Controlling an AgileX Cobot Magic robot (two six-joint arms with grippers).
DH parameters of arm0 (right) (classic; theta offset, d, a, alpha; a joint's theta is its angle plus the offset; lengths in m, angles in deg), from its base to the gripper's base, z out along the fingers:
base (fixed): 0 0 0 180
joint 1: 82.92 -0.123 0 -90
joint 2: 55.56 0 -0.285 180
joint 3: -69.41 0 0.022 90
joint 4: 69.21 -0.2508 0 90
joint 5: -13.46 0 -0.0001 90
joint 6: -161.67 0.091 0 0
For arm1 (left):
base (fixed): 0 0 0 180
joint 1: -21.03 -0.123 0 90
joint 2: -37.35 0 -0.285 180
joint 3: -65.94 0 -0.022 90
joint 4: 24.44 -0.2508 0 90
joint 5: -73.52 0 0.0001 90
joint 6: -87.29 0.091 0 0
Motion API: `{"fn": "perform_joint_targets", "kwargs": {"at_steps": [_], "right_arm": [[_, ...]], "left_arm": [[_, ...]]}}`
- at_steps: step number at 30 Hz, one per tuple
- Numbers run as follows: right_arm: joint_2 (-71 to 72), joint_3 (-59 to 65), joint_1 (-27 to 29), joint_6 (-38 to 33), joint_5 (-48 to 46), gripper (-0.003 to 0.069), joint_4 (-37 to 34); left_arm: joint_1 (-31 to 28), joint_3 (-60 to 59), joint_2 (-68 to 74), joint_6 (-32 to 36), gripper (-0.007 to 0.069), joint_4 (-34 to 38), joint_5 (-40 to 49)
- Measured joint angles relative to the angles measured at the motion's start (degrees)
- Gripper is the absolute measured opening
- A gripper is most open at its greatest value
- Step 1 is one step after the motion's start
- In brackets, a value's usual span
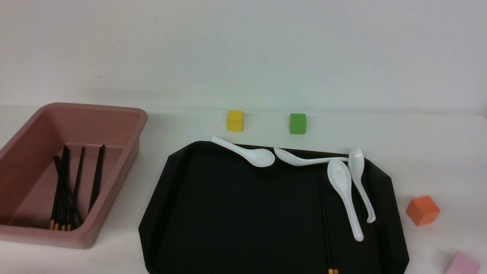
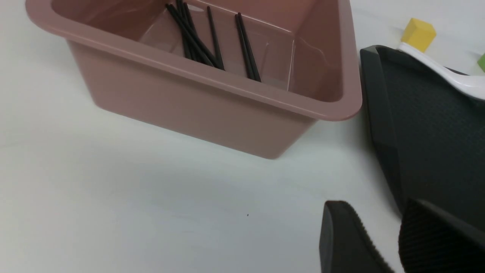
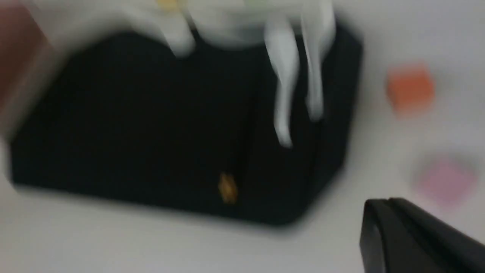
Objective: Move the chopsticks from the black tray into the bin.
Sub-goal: Use the right arm to grab a pair of chopsticks
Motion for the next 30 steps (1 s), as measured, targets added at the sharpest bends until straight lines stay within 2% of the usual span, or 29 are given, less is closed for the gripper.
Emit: {"fn": "perform_joint_targets", "kwargs": {"at_steps": [2,3,6,9,11,14,18,19,20,21,23,25,26,30], "right_arm": [[-11.54,-1.81,0.00,-0.82,-4.70,0.0001,-0.56],[-12.45,-1.81,0.00,-1.14,-4.93,0.0001,-0.73],[-25.76,-3.73,-1.62,-10.45,-5.19,0.0001,-6.46],[-35.37,-6.51,-5.45,-15.97,-5.08,0.0001,-11.04],[-40.09,-8.93,-8.18,-16.40,-5.08,0.0001,-11.61],[-45.24,-13.56,-14.01,-12.21,-4.55,0.0001,-8.55],[-48.37,-18.98,-20.55,3.15,-1.98,0.0004,-0.40],[-48.59,-19.20,-20.82,4.02,-1.57,0.0005,0.47],[-49.05,-20.26,-22.39,9.21,-0.05,0.0010,2.71],[-49.74,-21.00,-24.06,14.81,2.10,0.0022,6.04],[-50.43,-21.34,-25.79,20.63,4.54,0.0047,8.76],[-51.60,-21.46,-27.77,24.77,7.15,0.0097,11.33],[-51.81,-21.49,-27.94,25.10,7.60,0.0106,11.57],[-54.72,-21.49,-28.43,26.43,9.76,0.0224,12.67]], "left_arm": [[0.00,0.00,0.00,0.00,0.0238,0.00,0.00],[0.00,0.00,0.00,0.00,0.0238,0.00,0.00],[0.00,0.00,0.00,0.00,0.0238,0.00,0.00],[0.00,0.00,0.00,0.00,0.0238,0.00,0.00],[0.00,0.00,0.00,0.00,0.0238,0.00,0.00],[0.00,0.00,0.00,0.00,0.0238,0.00,0.00],[0.00,0.00,0.00,0.00,0.0238,0.00,0.00],[0.00,0.00,0.00,0.00,0.0238,0.00,0.00],[0.00,0.00,0.00,0.00,0.0238,0.00,0.00],[0.00,0.00,0.00,0.00,0.0238,0.00,0.00],[0.00,0.00,0.00,0.00,0.0238,0.00,0.00],[0.00,0.00,0.00,0.00,0.0238,0.00,0.00],[0.00,0.00,0.00,0.00,0.0238,0.00,0.00],[0.00,0.00,0.00,0.00,0.0238,0.00,0.00]]}}
